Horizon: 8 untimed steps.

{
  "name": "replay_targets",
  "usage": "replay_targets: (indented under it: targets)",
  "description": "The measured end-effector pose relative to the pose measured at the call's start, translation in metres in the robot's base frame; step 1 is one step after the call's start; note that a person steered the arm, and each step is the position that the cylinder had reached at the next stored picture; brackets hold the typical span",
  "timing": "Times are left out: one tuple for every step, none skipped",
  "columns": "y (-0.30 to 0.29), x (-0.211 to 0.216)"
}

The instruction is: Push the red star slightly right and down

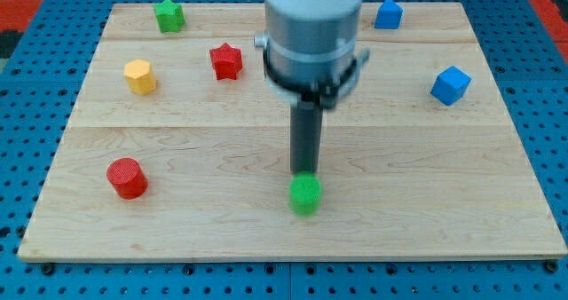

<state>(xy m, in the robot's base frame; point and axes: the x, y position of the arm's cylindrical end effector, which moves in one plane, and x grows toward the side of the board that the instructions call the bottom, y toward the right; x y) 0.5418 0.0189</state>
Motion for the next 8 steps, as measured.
replay_targets:
  targets:
    - [-0.001, -0.052]
    - [0.020, -0.142]
    - [0.011, -0.230]
    - [-0.111, -0.262]
    - [-0.149, -0.218]
    - [-0.043, -0.171]
    - [-0.057, -0.156]
    - [-0.125, -0.173]
